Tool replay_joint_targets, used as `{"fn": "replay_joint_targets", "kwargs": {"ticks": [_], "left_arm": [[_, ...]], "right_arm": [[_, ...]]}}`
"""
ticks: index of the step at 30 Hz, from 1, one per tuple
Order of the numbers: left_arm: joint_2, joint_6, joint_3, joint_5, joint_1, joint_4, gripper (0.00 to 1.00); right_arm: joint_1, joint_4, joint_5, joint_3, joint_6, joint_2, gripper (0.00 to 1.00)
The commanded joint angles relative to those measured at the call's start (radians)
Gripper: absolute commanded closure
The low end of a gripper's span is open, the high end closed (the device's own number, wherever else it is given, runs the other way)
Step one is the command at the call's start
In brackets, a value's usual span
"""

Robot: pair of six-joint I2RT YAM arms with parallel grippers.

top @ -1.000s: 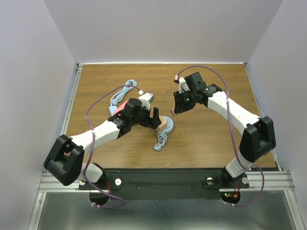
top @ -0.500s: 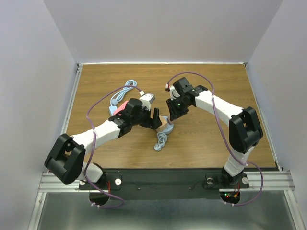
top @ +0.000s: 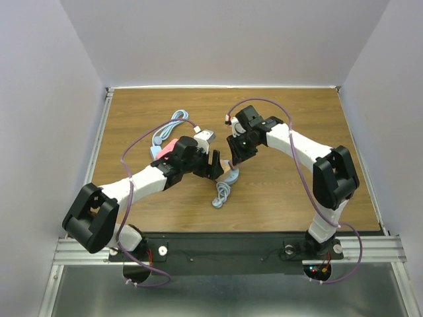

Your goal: Insert the plug

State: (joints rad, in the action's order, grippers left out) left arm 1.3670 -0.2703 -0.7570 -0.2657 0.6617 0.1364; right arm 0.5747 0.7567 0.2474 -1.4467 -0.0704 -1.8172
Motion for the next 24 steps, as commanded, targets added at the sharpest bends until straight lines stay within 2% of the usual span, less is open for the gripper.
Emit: {"fn": "replay_joint_targets", "kwargs": {"ticks": [1,9,24], "left_arm": [[0.009,0.006,-0.011,-0.018,0.007,0.012,0.18],[0.004,0.011,-0.011,-0.014,0.012,0.008,0.19],[0.021,0.017,-0.016,-0.015,0.018,0.006,0.19]], "right_arm": [[0.019,0.001,0.016,-0.043,0.023,-0.011,0.99],[0.033,0.004,-0.02,-0.043,0.026,-0.025,0.99],[0.042,0.01,0.012,-0.078,0.06,-0.103,1.0]]}}
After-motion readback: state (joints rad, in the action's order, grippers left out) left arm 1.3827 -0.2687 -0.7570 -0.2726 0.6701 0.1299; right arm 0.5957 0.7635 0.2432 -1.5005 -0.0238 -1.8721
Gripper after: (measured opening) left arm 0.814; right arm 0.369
